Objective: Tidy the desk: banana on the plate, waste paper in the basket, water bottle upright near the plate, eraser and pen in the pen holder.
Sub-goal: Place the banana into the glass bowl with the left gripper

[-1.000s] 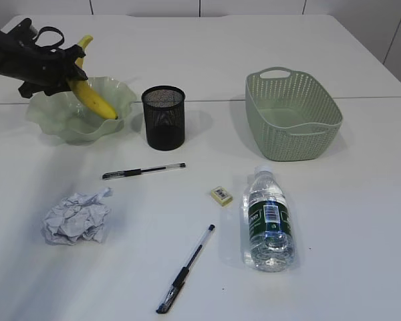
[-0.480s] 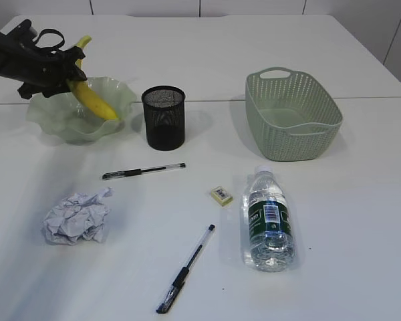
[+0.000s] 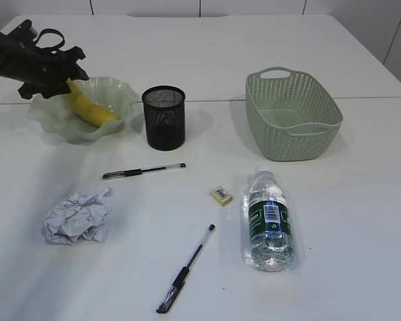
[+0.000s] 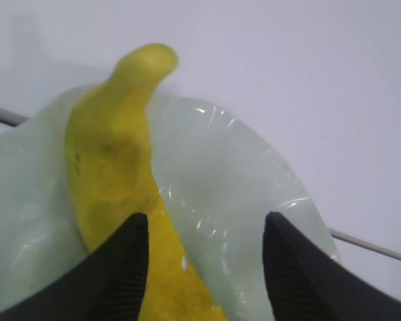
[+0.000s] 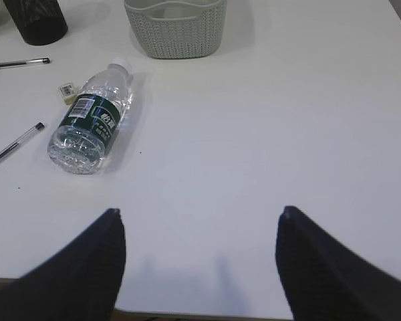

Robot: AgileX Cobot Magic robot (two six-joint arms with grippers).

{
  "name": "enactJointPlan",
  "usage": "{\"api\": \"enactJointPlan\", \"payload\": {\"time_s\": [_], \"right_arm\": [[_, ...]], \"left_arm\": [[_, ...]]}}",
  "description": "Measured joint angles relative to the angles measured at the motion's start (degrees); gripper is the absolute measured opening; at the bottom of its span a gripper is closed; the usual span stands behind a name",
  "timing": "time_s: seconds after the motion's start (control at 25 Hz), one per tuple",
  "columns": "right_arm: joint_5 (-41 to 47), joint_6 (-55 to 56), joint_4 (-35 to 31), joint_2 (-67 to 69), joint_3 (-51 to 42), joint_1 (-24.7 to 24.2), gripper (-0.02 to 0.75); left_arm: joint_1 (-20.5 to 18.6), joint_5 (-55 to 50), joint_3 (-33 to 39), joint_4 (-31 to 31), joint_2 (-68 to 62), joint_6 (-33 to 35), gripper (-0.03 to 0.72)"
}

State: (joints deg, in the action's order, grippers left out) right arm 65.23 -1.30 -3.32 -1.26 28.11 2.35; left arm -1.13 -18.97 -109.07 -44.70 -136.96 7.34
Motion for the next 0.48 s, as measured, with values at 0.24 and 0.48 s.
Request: {"api": "enactJointPlan", "payload": {"time_s": [0.24, 0.48], "right_arm": [[0.00, 0.00, 0.00, 0.00, 0.00, 0.00, 0.519], [0.00, 0.00, -0.09, 0.00, 0.00, 0.00, 0.520]], "left_arm": [[0.00, -1.46, 0.00, 0.69, 0.85, 0.00, 0.393], [0.00, -4.38, 0.00, 8.24, 5.42, 0.00, 0.393]]}}
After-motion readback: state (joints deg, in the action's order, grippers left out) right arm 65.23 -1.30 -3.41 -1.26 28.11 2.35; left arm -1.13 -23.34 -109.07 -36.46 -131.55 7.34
